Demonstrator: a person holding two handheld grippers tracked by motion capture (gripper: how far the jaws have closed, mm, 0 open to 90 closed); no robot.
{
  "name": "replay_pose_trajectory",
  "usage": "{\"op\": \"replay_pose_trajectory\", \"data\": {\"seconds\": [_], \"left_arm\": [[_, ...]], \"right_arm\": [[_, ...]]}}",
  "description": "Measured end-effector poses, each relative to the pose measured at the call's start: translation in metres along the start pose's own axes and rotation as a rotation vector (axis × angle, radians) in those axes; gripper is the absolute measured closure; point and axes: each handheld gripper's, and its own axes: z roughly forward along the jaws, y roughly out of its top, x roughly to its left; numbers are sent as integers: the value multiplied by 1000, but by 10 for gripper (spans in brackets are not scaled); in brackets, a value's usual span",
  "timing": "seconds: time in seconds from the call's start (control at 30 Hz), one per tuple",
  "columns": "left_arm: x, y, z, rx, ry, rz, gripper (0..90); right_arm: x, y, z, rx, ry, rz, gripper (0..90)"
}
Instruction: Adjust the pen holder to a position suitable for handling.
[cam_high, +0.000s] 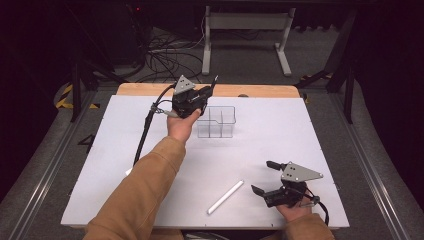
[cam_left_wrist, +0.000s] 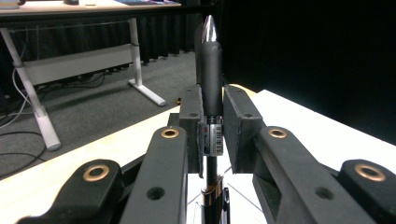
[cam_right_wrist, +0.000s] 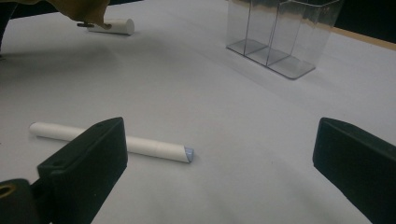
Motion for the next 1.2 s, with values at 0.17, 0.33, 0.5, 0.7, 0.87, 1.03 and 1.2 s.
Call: {"op": "replay_pose_trajectory", "data": {"seconds": [0.17,0.33,0.5,0.7,0.87,1.03,1.2], "left_arm": [[-2,-2,2,14,0,11,793],[-1,-2,1,30,5,12,791],[-9,2,-6,53,39,59,570],[-15,11,-25,69,21,58,402],[-25,16,-43,84,-17,71,286],[-32,19,-59,89,-56,54,232],[-36,20,-73,80,-72,50,212]], "right_arm": [[0,0,0,-1,1,0,37],[0,0,0,1,1,0,37],[0,0,0,1,2,0,36],[0,0,1,3,-3,0,36],[0,-1,1,7,-13,2,35],[0,-1,1,8,-23,4,34],[0,-1,2,7,-24,5,34]]}}
